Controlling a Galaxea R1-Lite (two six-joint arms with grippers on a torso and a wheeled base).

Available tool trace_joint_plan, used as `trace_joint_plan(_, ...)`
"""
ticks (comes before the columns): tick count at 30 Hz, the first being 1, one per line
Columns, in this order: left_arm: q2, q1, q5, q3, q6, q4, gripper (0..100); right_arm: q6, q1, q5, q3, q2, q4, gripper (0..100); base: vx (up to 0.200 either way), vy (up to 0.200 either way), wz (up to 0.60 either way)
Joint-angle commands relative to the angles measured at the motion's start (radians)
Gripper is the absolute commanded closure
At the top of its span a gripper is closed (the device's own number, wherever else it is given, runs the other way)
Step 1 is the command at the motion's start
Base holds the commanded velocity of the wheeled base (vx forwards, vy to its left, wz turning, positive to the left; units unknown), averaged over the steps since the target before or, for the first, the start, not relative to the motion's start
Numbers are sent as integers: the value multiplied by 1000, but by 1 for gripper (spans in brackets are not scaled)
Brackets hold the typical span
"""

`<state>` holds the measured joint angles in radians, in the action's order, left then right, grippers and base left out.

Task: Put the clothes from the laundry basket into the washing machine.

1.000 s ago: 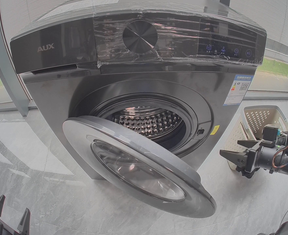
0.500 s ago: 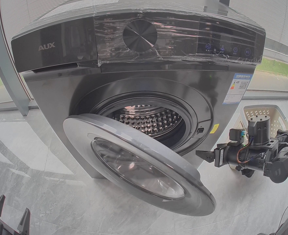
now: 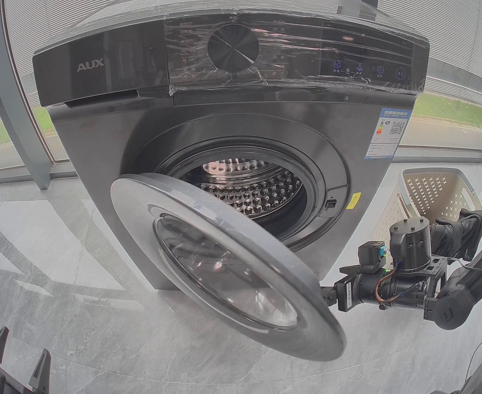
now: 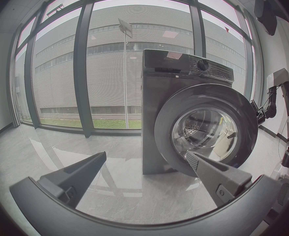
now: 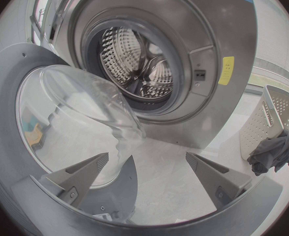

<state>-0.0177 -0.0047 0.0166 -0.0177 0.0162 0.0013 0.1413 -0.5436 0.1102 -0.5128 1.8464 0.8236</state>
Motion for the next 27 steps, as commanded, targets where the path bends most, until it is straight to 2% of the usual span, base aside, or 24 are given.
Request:
trace_joint_plan(1, 18, 0, 0, 16, 1, 0, 0, 1, -16, 22, 16, -21, 19, 0, 0, 0, 0)
trace_joint_plan(5, 18, 0, 0, 16, 1, 0, 0, -2, -39, 48, 42, -30, 19, 0, 0, 0, 0)
trace_joint_plan(10, 18, 0, 0, 16, 1, 0, 0, 4, -87, 48, 65, -45, 20, 0, 0, 0, 0)
trace_joint_plan(16, 18, 0, 0, 16, 1, 0, 0, 4, -64, 42, 43, -62, 29, 0, 0, 0, 0)
trace_joint_plan(17, 18, 0, 0, 16, 1, 0, 0, 8, -30, 34, 25, -59, 46, 0, 0, 0, 0)
trace_joint_plan(20, 18, 0, 2, 16, -1, 0, 0, 9, 5, 6, -4, -49, 52, 0, 0, 0, 0)
trace_joint_plan(27, 18, 0, 0, 16, -1, 0, 0, 9, 1, -9, -55, 68, 54, 0, 0, 0, 0)
